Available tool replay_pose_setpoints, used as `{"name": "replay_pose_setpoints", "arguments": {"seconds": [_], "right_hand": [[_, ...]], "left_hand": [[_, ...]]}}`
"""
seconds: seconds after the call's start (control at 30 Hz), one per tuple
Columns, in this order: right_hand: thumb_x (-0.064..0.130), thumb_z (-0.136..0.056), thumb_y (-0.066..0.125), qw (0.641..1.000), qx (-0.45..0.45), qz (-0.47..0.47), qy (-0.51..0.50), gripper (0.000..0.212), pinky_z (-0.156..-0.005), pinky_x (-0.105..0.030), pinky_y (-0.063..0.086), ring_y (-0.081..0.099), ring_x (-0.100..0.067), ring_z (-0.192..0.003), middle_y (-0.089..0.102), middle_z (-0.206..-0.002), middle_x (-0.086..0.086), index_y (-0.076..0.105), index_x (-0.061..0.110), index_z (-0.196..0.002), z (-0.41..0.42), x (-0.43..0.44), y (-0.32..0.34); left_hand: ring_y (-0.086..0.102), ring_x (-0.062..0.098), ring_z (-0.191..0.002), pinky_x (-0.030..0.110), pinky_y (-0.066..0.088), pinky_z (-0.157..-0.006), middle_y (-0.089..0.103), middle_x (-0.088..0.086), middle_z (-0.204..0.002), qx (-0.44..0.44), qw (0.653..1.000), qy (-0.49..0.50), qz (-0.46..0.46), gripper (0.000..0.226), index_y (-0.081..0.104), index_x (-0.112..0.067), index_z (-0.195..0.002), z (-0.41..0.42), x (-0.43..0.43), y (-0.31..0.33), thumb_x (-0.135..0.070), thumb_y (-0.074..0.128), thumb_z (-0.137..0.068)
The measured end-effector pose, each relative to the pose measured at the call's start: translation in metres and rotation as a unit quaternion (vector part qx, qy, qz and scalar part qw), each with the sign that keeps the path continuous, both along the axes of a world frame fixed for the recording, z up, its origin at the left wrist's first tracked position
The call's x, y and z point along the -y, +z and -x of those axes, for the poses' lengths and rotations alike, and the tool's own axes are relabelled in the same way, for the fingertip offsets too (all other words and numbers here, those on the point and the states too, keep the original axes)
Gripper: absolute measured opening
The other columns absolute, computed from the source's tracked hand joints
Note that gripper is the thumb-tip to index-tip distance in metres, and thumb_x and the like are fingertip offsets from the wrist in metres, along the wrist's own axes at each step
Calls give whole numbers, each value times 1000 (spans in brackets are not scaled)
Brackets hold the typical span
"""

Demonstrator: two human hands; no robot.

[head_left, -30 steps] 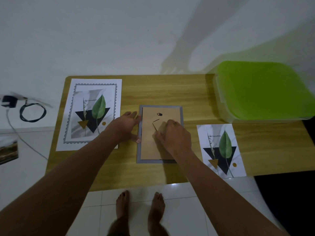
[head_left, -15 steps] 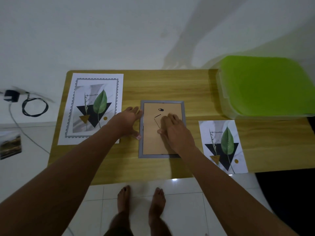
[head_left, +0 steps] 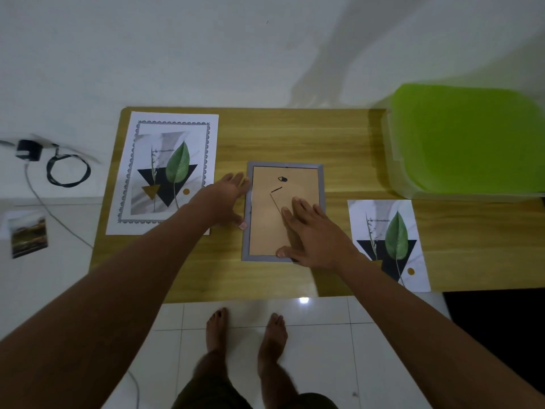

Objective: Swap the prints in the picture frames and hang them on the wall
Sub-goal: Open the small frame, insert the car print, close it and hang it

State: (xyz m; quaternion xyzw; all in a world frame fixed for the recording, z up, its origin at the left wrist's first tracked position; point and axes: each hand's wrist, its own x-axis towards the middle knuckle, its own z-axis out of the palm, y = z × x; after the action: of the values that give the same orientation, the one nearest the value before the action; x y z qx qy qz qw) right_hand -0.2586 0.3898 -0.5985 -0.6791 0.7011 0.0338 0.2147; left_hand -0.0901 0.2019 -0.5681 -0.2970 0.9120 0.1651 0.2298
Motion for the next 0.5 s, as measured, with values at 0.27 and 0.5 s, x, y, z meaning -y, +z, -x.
{"name": "replay_pose_setpoints", "arguments": {"seconds": [0.27,0.5], "right_hand": [[74,-89,35,1000,-2,-8,-10,95,-123,-46,5,-3,-30,-152,-2,-164,-17,8,14,-157,-3,3,2],[69,-89,47,1000,4,3,-29,93,-123,-44,5,2,-28,-152,4,-164,-15,15,15,-157,-6,5,7]], "left_hand": [[2,27,-150,47,23,-118,4,8,-163,7,1000,2,1,110,7,-12,-155,2,-1,-1,-41,77,-77],[0,26,-150,46,21,-118,1,8,-164,7,1000,7,2,110,6,-14,-156,2,-1,-3,-40,78,-77]]}}
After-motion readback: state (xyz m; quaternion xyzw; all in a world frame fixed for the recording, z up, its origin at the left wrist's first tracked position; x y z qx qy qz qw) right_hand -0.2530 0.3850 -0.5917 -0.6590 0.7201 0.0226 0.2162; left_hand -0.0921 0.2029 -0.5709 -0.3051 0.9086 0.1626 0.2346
